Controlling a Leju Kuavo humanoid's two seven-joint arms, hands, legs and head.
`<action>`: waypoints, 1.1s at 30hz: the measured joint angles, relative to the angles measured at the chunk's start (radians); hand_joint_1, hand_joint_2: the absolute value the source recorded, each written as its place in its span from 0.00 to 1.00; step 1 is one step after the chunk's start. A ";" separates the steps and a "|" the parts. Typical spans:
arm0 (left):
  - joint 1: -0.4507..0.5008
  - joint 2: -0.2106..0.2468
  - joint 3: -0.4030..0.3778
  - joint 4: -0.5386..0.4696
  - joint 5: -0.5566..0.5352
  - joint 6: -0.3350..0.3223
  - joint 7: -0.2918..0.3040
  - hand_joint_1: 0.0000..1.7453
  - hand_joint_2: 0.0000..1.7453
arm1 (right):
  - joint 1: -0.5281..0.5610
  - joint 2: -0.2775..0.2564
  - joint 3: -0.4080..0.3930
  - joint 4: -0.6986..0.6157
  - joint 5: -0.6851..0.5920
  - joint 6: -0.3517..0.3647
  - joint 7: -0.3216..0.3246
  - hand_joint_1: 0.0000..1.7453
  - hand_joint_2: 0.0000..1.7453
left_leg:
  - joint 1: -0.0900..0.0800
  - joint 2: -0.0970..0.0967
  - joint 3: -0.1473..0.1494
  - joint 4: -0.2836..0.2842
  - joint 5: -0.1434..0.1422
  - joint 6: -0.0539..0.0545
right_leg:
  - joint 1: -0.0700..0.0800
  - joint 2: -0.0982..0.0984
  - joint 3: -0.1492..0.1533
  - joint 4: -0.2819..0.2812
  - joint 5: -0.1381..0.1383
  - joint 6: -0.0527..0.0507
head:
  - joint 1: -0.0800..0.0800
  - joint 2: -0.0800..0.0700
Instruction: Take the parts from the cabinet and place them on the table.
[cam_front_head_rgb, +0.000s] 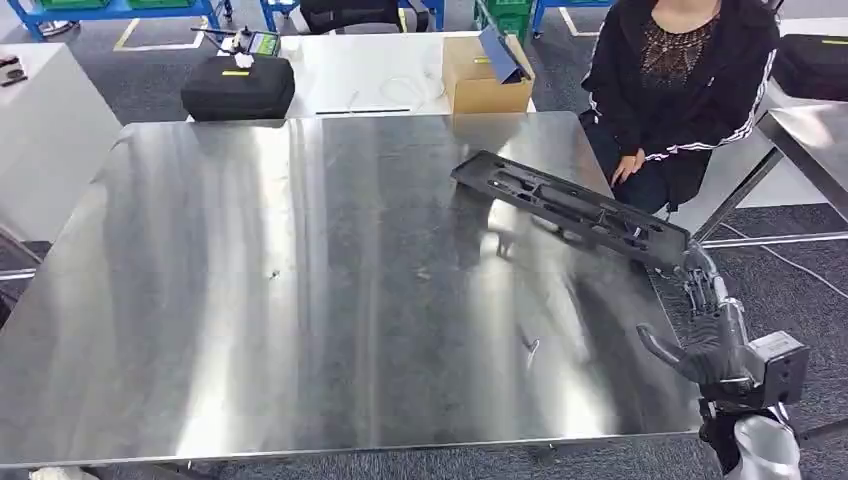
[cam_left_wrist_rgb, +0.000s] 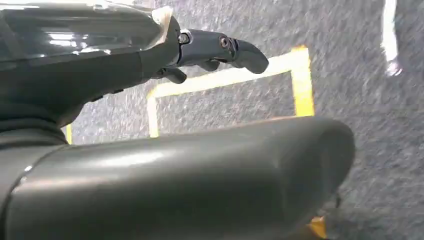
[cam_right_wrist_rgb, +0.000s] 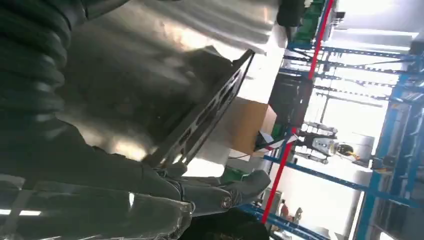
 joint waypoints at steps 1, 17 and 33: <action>0.001 -0.002 0.000 0.000 0.000 -0.002 0.000 0.00 0.00 | 0.002 0.001 0.001 0.000 0.001 0.000 0.000 0.00 1.00 | 0.001 0.002 -0.013 0.001 0.011 -0.002 | -0.005 0.000 -0.012 0.068 -0.025 0.007 | -0.001 0.000; 0.003 -0.006 0.000 0.000 -0.006 -0.003 0.001 0.00 0.00 | 0.009 0.005 -0.002 -0.020 0.007 -0.003 0.002 0.00 1.00 | 0.031 -0.007 -0.174 0.333 -0.137 -0.087 | -0.017 -0.015 0.173 -0.238 0.104 -0.017 | -0.009 0.000; -0.002 -0.010 0.000 0.000 -0.009 0.005 0.006 0.00 0.00 | -0.003 0.009 -0.003 -0.012 0.016 -0.006 0.009 0.00 1.00 | 0.012 -0.004 -0.055 0.010 0.042 -0.016 | -0.021 -0.012 0.017 0.107 -0.042 0.024 | 0.007 0.000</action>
